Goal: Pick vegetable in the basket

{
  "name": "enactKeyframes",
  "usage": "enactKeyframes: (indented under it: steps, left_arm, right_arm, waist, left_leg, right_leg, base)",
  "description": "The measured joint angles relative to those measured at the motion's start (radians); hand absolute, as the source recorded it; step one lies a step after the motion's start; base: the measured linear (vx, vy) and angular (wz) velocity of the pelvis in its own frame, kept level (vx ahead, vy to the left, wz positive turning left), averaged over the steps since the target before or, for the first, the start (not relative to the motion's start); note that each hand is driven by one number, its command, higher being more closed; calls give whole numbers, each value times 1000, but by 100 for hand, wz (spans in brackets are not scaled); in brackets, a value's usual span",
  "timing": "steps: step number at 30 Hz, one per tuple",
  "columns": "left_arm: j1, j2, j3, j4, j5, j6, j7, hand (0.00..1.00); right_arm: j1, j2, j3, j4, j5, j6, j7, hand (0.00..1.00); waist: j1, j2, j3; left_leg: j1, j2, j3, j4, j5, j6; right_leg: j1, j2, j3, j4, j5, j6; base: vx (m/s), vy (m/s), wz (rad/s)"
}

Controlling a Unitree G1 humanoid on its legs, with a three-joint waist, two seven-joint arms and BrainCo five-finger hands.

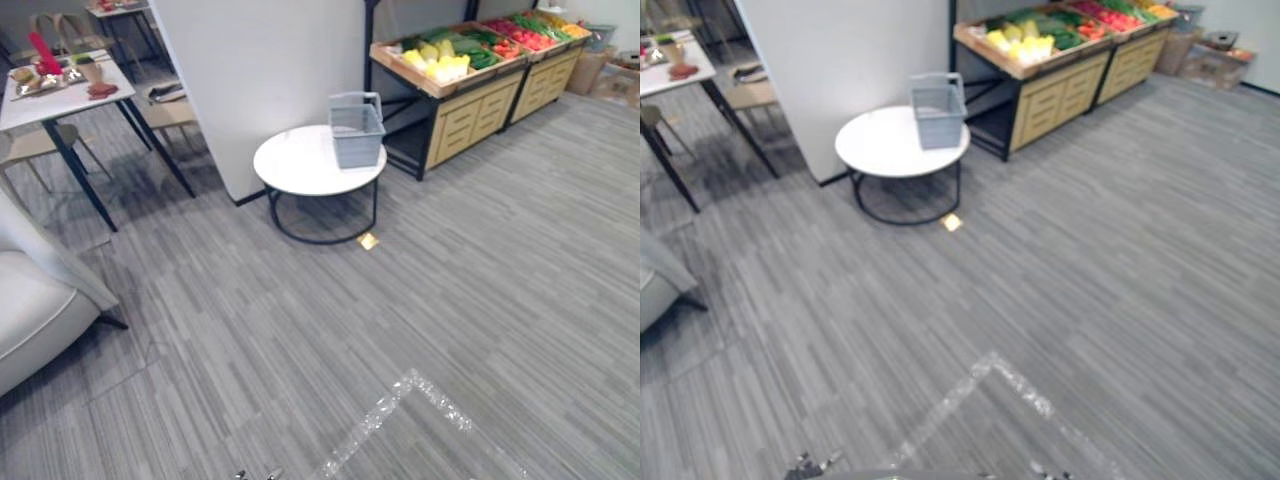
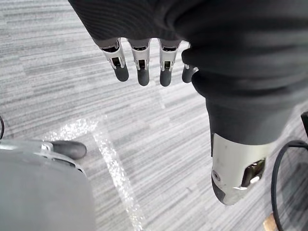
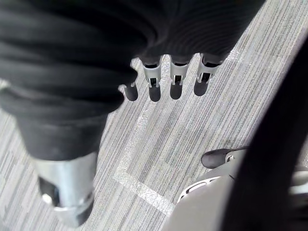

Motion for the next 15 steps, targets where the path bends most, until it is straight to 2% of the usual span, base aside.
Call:
enactKeyframes:
  steps: [3,15]
  left_arm:
    - [-1,0,6,4,-37,4,-22,0]
    - [-11,0,37,50,-36,37,-54,0]
  right_arm:
    - [-1,2,-6,0,0,1,3,0]
    - [0,4,-32,0,-1,2,13,0]
  waist:
    - [0,-2,4]
    - [1,-5,9]
  left_leg:
    - [4,0,9,0,0,0]
    - [13,6,39,-16,0,2]
  right_leg:
    - [0,0,6,0,-3,5]
    - [-2,9,26,-19,-1,6]
  base:
    - [-40,-19,-7]
    - [-19,-25,-6]
